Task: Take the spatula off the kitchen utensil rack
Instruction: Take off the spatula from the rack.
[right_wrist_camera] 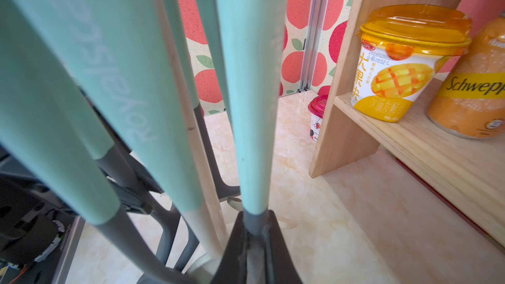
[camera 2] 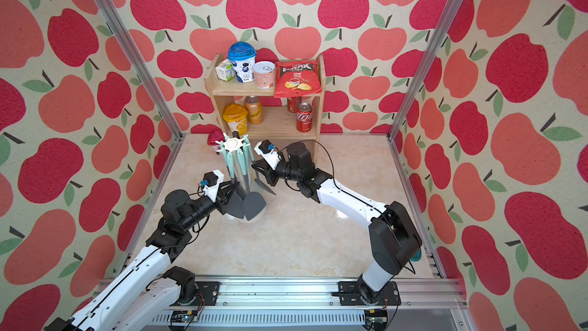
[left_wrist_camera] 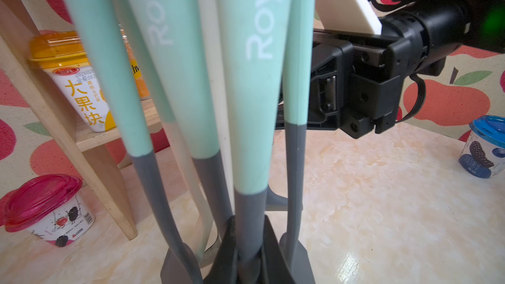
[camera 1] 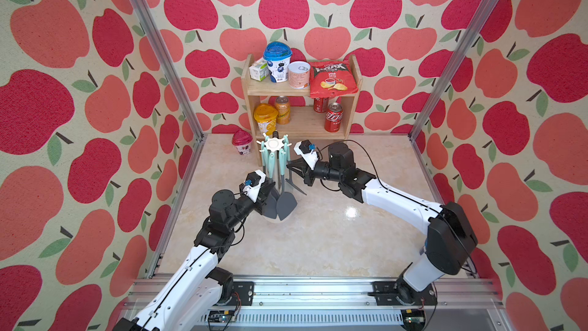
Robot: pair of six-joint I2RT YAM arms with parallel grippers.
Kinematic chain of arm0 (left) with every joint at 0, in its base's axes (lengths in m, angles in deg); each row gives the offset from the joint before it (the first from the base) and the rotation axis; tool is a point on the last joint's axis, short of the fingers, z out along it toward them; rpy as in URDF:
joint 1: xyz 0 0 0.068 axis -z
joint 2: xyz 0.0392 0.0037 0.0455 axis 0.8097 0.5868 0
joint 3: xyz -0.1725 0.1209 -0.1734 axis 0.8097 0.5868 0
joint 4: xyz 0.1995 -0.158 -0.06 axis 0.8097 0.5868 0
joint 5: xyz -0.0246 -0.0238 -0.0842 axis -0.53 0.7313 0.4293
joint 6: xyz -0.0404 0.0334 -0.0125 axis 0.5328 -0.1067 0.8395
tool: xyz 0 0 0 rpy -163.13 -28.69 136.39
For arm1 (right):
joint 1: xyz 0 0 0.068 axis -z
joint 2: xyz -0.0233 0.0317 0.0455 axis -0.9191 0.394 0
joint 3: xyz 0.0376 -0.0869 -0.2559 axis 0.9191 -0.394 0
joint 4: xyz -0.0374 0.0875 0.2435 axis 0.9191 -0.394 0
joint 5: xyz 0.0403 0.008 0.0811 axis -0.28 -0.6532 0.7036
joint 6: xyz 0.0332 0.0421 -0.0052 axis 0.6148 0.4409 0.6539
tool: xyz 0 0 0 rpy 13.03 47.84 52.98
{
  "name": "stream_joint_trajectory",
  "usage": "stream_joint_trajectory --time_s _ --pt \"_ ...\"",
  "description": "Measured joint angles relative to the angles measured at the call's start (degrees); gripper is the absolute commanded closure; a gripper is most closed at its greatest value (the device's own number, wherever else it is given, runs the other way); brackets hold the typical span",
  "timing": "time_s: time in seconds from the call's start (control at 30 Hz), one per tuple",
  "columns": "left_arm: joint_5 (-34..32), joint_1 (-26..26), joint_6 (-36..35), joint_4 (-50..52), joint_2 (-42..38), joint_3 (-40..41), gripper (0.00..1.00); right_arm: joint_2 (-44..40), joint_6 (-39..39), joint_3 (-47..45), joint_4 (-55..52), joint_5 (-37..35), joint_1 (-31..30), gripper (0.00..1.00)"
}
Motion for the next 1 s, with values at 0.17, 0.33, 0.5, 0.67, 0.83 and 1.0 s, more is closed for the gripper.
stream_joint_trajectory --time_s 0.17,0.33,0.5,0.67,0.83,1.0 --pt "0.0 -0.1 0.2 0.1 -0.1 0.0 1.0 -1.7 -1.6 -2.0 1.6 -6.3 -0.5 1.0" --pt "0.3 -0.1 0.2 -0.2 0.3 0.0 1.0 -3.5 -1.7 -4.7 4.5 -12.4 -0.8 1.0" --pt "0.3 -0.1 0.2 -0.5 0.7 0.0 1.0 -4.2 -1.1 -5.9 5.7 -17.6 -0.1 1.0" --pt "0.4 -0.1 0.2 -0.8 0.9 0.0 1.0 -4.9 -0.6 -6.0 5.5 -22.4 -0.1 1.0" --pt "0.5 -0.1 0.2 -0.8 0.9 0.0 1.0 -9.3 1.3 -7.3 3.8 -26.6 1.1 1.0" --pt "0.7 -0.1 0.2 -0.7 0.9 0.0 1.0 -15.5 4.0 -8.1 -0.1 -29.5 4.0 1.0"
